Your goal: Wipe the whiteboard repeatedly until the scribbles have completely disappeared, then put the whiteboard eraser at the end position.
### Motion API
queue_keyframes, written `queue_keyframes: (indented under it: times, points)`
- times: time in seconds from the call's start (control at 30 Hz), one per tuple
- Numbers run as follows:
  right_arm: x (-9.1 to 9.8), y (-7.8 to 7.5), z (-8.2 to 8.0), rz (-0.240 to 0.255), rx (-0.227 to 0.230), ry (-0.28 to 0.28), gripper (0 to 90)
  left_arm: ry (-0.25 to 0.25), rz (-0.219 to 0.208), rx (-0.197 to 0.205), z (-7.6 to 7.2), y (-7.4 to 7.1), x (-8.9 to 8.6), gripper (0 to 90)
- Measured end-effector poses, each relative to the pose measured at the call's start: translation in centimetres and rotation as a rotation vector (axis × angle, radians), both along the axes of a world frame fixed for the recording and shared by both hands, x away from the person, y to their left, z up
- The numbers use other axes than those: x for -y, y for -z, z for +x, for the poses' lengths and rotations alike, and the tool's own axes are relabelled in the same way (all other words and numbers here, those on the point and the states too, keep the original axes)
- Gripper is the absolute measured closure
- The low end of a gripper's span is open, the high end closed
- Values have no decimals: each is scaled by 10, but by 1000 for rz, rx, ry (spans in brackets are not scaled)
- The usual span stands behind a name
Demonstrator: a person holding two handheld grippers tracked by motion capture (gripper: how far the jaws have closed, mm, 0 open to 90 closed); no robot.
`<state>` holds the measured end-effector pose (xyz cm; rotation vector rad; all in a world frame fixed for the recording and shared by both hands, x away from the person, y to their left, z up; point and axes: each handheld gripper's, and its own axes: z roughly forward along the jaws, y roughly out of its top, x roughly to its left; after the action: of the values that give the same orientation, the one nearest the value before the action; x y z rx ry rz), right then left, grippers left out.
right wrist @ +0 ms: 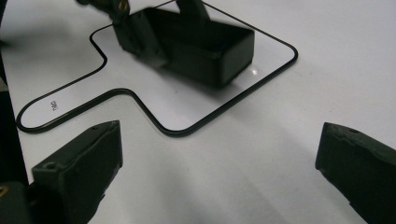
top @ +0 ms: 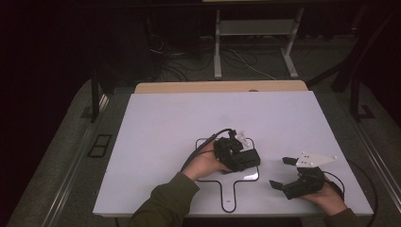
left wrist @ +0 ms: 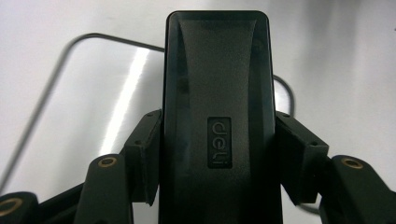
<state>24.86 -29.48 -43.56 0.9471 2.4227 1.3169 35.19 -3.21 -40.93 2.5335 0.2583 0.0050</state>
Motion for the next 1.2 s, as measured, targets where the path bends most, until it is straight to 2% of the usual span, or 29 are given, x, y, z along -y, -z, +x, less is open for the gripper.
queue_keyframes:
  times: [0.03, 0.13, 0.2, 0.33, 0.7, 0.73, 0.83, 0.87, 1.03, 1.07, 1.2]
  points:
    - [0, 0, 0, 1, 0, 1, 0, -24, -20, -6, 2, -1, -2, 392]
    - [0, 0, 0, 3, 5, 3, 0, -57, -31, 7, 15, -9, -12, 391]
    - [-1, 0, 0, 6, 2, 3, 0, -93, -52, 3, 23, -12, -17, 391]
    - [0, 1, 0, 9, 0, 3, 0, -158, -65, 5, 41, -15, -27, 391]
    - [-2, 2, 1, 10, -8, -2, 0, -277, -63, 13, 92, -11, -35, 391]
    - [-2, 2, 1, 9, -6, -4, 0, -302, -60, 10, 97, -10, -35, 391]
    - [-2, 2, 0, 15, -8, -4, 0, -336, -55, 18, 111, -8, -35, 391]
    - [-2, 2, 0, 18, -10, -4, 0, -355, -67, 17, 116, -6, -34, 391]
    - [-2, 1, 0, 26, -14, -6, 0, -378, -38, 17, 139, -2, -32, 390]
    - [-2, 1, 0, 27, -14, -6, 0, -395, -40, 14, 142, 0, -30, 390]
    - [-2, 1, -1, 33, -12, -5, 0, -402, -16, 10, 152, 8, -24, 390]
